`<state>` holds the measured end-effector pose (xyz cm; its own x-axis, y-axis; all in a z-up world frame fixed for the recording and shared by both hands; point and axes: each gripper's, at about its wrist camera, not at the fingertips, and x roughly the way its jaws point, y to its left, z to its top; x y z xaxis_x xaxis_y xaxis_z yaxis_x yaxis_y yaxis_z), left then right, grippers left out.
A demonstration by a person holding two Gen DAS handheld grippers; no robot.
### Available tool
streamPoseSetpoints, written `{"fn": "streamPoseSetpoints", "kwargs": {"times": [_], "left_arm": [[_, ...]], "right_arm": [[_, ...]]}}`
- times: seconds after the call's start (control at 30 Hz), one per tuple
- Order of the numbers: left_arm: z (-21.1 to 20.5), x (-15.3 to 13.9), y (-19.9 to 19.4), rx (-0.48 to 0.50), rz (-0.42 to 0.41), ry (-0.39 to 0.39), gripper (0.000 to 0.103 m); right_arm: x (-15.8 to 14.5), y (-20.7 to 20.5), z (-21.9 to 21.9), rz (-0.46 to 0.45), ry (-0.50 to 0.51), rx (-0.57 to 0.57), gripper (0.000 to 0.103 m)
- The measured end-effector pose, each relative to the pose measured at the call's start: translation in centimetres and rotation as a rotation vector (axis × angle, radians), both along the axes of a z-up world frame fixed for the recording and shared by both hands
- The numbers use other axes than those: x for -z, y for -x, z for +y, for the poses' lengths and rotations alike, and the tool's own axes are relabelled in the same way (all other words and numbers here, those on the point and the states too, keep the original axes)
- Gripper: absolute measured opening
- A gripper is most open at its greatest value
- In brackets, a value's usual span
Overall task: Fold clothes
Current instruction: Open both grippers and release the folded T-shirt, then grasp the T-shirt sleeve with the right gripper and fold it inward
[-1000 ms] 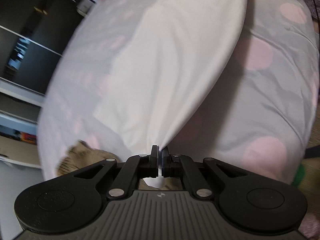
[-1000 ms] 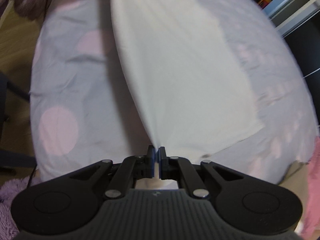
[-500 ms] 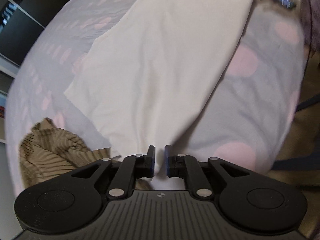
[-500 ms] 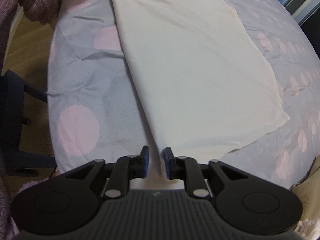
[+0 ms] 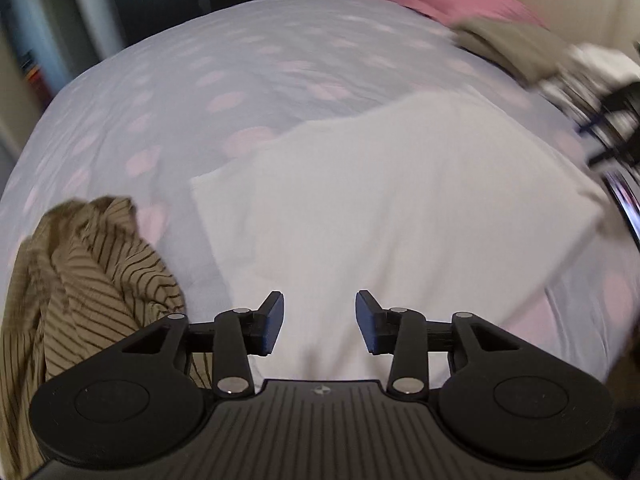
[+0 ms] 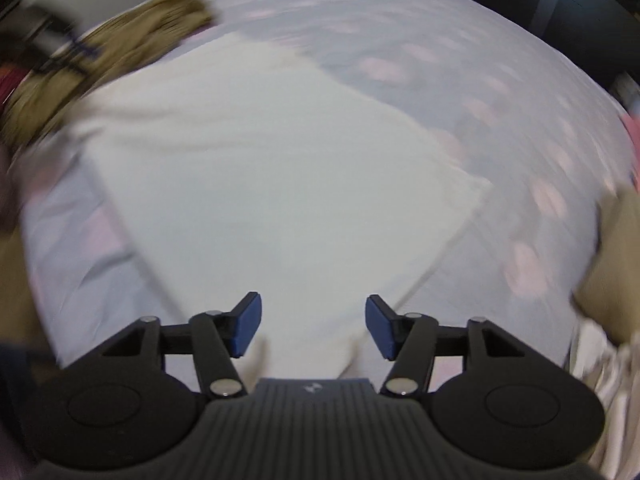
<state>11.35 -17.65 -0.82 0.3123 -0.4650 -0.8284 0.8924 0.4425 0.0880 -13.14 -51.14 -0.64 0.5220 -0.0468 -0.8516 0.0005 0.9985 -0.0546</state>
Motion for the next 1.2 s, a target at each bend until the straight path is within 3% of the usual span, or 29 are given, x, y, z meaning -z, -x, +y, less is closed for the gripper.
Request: {"fn": "streamPoseSetpoints", "kwargs": {"times": [0.1, 0.37, 0.53, 0.73, 1.03, 1.07, 1.2], "left_arm": [[-1.1, 0.8, -1.4, -0.068, 0.021, -0.013, 0.043], [-4.0, 2.2, -2.8, -0.098, 0.032, -0.07, 0.043], [-5.1, 2.5, -4.4, -0.17, 0.057, -0.057, 0.043], [-6.9, 2.8, -6.0, -0.25, 0.102, -0.012, 0.044], [-10.3, 2.7, -6.5, -0.203, 0.116, 0.013, 0.044], [-10.5, 2.8, -6.7, -0.206, 0.116, 0.013, 0.044], [-10.9, 3.1, -7.1, -0.22, 0.116, 0.004, 0.044]], "right_arm": [[1.1, -0.7, -2.0, -0.033, -0.066, 0.166, 0.065], [4.2, -2.3, -7.7, -0.038, -0.332, 0.552, 0.065], [5.8, -4.1, -9.8, -0.034, -0.424, 0.652, 0.064], [7.6, -7.3, -10.8, -0.025, -0.487, 0.672, 0.063], [8.2, -11.0, -9.8, -0.036, -0.485, 0.602, 0.062], [8.2, -11.2, -9.9, -0.039, -0.481, 0.605, 0.058], [8.2, -11.8, -10.0, -0.043, -0.473, 0.614, 0.029]]}}
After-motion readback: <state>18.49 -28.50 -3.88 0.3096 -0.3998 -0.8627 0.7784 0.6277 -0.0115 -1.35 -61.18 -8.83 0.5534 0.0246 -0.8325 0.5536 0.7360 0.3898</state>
